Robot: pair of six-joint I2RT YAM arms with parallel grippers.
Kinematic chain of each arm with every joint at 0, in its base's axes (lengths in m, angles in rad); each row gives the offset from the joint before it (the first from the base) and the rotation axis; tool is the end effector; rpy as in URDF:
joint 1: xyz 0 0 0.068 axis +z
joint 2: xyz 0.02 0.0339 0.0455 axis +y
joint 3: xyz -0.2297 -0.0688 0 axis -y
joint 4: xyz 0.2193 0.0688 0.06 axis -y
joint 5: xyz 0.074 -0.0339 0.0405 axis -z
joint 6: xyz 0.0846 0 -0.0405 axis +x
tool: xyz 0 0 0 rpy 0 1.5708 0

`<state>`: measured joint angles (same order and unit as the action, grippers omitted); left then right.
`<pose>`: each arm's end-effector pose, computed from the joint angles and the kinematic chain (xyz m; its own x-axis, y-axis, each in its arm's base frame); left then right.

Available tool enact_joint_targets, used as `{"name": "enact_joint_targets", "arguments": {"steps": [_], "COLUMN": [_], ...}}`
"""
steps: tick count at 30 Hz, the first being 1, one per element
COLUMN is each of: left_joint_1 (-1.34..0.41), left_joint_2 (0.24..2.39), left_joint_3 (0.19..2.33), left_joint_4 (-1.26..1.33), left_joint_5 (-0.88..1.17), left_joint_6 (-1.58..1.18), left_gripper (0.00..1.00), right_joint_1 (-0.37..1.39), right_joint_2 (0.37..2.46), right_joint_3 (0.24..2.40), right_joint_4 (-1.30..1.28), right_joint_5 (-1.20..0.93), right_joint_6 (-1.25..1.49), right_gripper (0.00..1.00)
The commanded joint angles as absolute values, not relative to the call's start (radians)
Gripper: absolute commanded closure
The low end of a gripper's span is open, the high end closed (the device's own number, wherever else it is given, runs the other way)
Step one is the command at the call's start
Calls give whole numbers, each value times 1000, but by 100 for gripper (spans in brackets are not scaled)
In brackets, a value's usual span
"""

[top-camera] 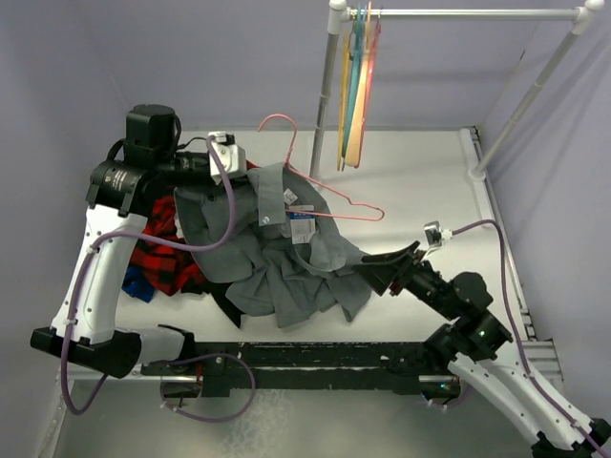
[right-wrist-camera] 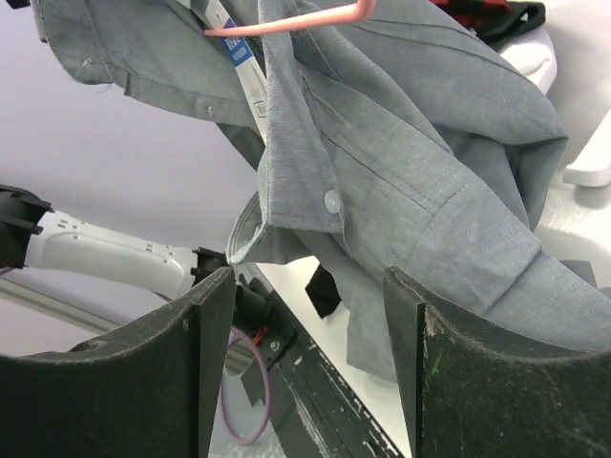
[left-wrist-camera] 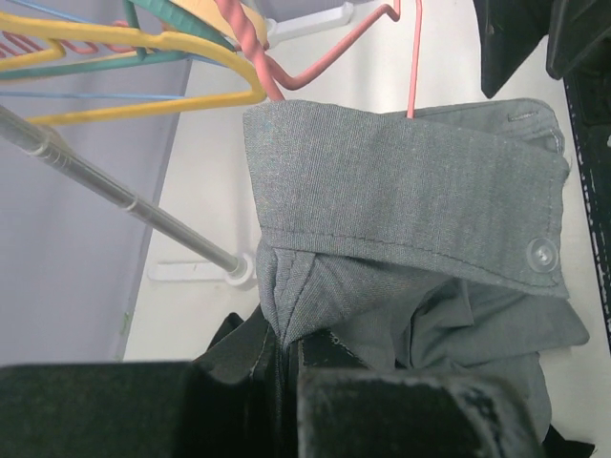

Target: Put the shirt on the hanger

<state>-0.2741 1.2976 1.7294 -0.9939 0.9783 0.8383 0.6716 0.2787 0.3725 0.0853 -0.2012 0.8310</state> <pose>0.2069 -0.1311 0.4163 0.2717 0.3549 -0.8946 0.9344 0.1252 0.3335 0.1196 0.1167 0.2849 -0.4700 0.5509 -0.6897 -0.6178 0.3527 0.7028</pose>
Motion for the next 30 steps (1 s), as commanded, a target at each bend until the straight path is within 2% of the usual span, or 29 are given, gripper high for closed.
{"name": "enact_joint_targets", "arguments": {"steps": [1, 6, 9, 12, 16, 20, 30], "left_joint_1": [-267, -267, -266, -267, -268, -268, -268], "left_joint_2": [1264, 1266, 1275, 1283, 1283, 1273, 1282], "left_joint_3": [1749, 1758, 1772, 1792, 1811, 1815, 1824], "left_joint_4": [-873, -857, -848, -846, -834, -833, -862], "left_joint_5": [1023, 1022, 1018, 1000, 951, 894, 890], "left_joint_6": [715, 653, 622, 597, 559, 544, 559], "left_gripper": [100, 100, 100, 100, 100, 100, 100], "right_joint_1": [668, 668, 669, 669, 669, 668, 670], "right_joint_2": [303, 423, 401, 278, 197, 261, 513], "right_joint_3": [373, 326, 338, 303, 275, 254, 292], "right_joint_4": [175, 409, 367, 324, 301, 365, 621], "right_joint_5": [-165, -134, -83, -15, -20, -101, -129], "right_joint_6": [854, 824, 664, 536, 517, 523, 520], "right_gripper": [35, 49, 42, 37, 32, 31, 32]}}
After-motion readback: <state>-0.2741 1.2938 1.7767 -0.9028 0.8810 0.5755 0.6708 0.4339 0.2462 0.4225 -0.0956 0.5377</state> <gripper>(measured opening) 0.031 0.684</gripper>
